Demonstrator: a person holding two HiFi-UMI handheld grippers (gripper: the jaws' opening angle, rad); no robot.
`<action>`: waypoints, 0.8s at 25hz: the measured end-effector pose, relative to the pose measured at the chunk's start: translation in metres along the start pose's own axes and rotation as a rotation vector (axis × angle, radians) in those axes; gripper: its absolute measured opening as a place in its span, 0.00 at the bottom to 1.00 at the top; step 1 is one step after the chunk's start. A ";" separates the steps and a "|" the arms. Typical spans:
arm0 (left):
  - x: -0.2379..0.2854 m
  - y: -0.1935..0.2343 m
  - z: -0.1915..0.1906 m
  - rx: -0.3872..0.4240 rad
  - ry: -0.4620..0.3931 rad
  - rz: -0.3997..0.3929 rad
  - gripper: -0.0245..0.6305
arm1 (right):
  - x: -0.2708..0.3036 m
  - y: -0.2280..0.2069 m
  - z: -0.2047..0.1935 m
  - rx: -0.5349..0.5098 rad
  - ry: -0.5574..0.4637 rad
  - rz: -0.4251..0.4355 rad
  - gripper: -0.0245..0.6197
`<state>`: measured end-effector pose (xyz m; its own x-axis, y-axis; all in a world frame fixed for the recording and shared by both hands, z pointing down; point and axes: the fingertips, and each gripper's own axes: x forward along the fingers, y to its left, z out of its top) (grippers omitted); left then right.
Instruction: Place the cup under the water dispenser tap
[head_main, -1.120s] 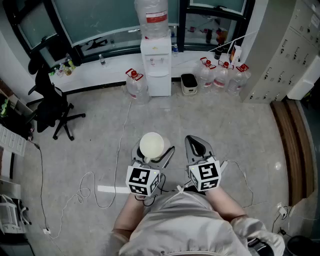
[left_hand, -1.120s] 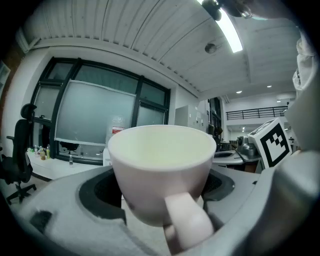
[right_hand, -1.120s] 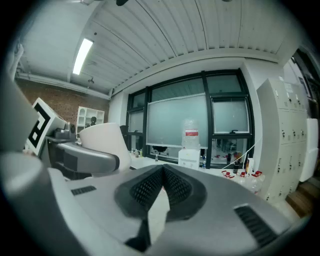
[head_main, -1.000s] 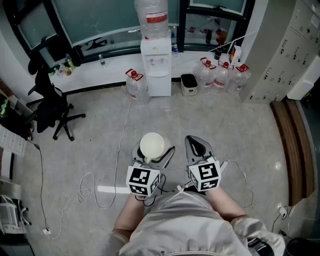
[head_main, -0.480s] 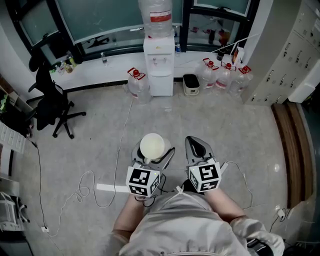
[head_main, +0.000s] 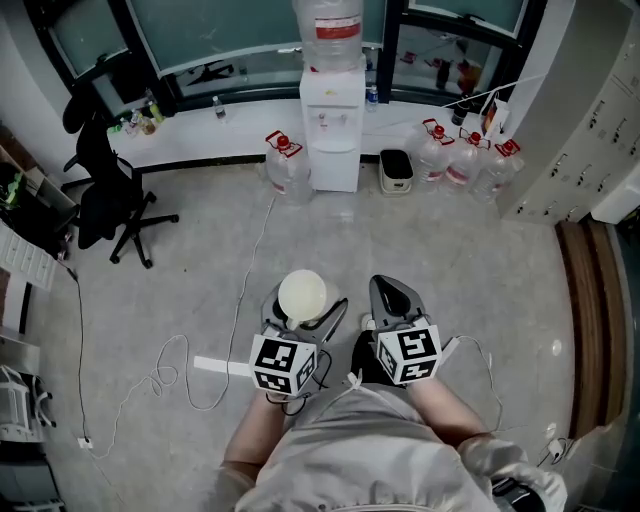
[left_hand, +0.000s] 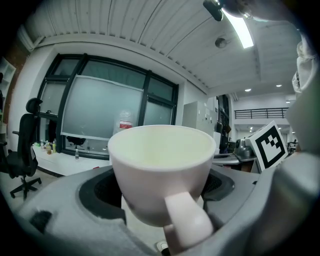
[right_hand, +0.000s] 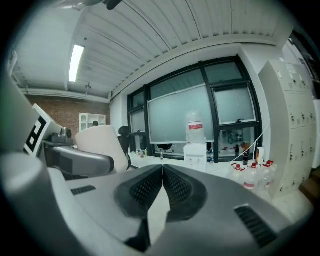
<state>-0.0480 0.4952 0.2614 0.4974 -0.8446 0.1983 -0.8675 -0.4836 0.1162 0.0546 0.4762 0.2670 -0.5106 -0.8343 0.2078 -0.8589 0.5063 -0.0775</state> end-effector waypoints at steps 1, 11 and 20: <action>0.007 0.005 0.002 -0.001 0.000 0.009 0.73 | 0.009 -0.005 0.000 0.004 0.002 0.010 0.08; 0.122 0.049 0.037 -0.007 0.002 0.101 0.73 | 0.112 -0.086 0.036 -0.001 0.007 0.117 0.08; 0.246 0.075 0.058 -0.001 0.020 0.120 0.73 | 0.201 -0.176 0.057 -0.032 0.026 0.163 0.08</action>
<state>0.0088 0.2378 0.2629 0.3900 -0.8915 0.2305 -0.9208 -0.3793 0.0911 0.1006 0.2065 0.2665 -0.6418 -0.7347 0.2198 -0.7626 0.6418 -0.0810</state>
